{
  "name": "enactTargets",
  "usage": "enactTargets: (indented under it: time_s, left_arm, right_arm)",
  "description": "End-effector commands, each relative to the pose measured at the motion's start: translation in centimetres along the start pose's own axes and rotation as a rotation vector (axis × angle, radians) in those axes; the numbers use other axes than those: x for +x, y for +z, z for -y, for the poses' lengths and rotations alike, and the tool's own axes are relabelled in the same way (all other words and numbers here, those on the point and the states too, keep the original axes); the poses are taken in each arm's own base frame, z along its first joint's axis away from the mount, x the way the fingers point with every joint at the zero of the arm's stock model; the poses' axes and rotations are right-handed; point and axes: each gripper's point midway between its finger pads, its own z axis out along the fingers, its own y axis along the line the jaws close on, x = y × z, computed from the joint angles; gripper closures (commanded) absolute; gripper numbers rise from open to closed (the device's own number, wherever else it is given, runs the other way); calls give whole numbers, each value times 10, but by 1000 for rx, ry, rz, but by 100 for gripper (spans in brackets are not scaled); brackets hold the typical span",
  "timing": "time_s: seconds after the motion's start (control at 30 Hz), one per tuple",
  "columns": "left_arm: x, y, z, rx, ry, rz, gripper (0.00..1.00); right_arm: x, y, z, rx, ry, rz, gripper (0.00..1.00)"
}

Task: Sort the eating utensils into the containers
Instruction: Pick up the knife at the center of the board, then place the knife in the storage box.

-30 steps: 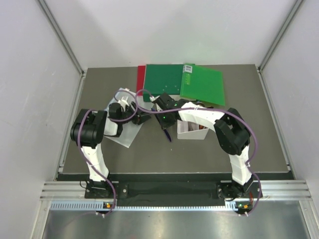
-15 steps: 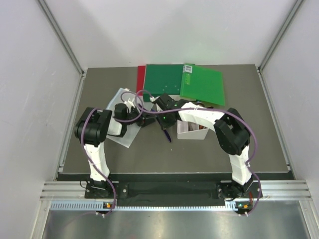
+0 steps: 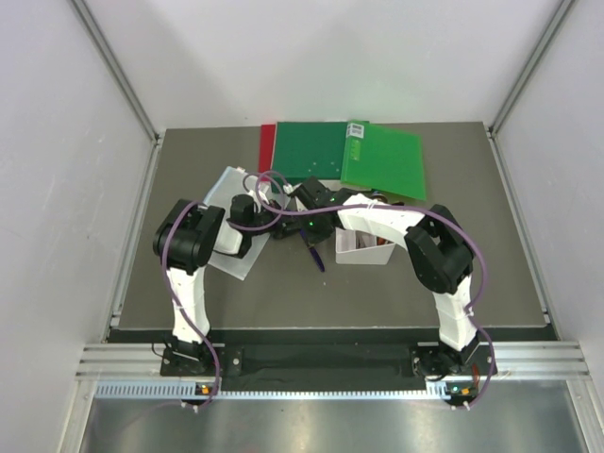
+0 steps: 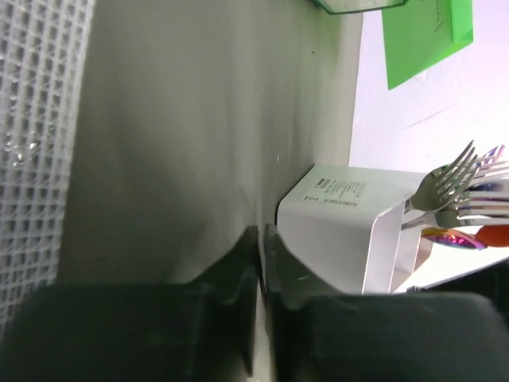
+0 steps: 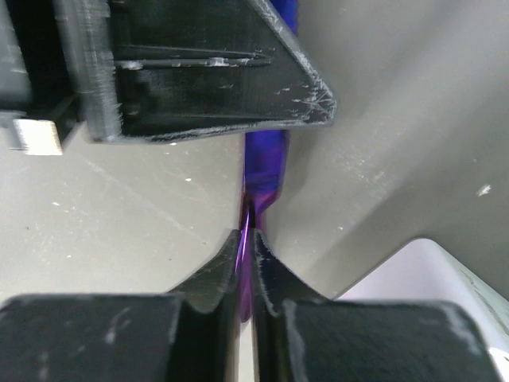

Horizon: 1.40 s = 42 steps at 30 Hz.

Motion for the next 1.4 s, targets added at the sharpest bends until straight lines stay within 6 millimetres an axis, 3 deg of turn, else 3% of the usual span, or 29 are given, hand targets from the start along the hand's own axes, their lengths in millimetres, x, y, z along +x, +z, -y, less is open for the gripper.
enactTargets:
  time_s: [0.0,0.2,0.4,0.57,0.63,0.67,0.7,0.73,0.77,0.8,0.87,0.9,0.97,1.13,1.17,1.37]
  left_arm:
    - [-8,3,9,27,64,25,100]
    - [-10,2,20,64,66,26,100]
    - [-21,0,50,119,95,43,100]
    - [-36,-9,86,144,140,82,100]
    - [-42,-15,106,163,172,98,100]
    - [-42,-16,109,154,166,97,100]
    - [-45,-20,126,175,188,105,100]
    - [-47,-22,132,176,206,109,100]
    - [-45,-23,132,150,196,99,100]
    - [-49,-27,152,164,234,119,100]
    - [-44,-25,148,79,281,90,100]
    - [-47,-23,167,80,332,107,100]
    - [-50,-20,180,65,412,121,100]
    - [-51,-1,188,40,458,148,100]
    - [-52,3,194,41,478,155,100]
    - [-41,31,182,-21,540,160,100]
  right_arm:
    - [-24,-6,-4,-27,8,67,100]
    - [-23,-10,-4,-23,10,61,100]
    - [-37,-30,0,-13,30,81,100]
    - [-74,-78,13,-13,96,181,100]
    - [-84,-99,22,1,107,209,95]
    - [-98,-116,22,3,108,248,91]
    - [-104,-125,29,18,118,260,89]
    - [-104,-135,34,34,128,258,87]
    - [-117,-152,39,36,145,299,87]
    - [-122,-162,43,38,167,317,83]
    - [-131,-188,55,48,207,362,81]
    - [-133,-196,59,51,226,373,81]
    - [-140,-219,72,61,262,427,81]
    - [-143,-253,90,80,296,490,82]
    - [-141,-256,95,87,303,492,82]
    - [-129,-267,113,117,327,507,83]
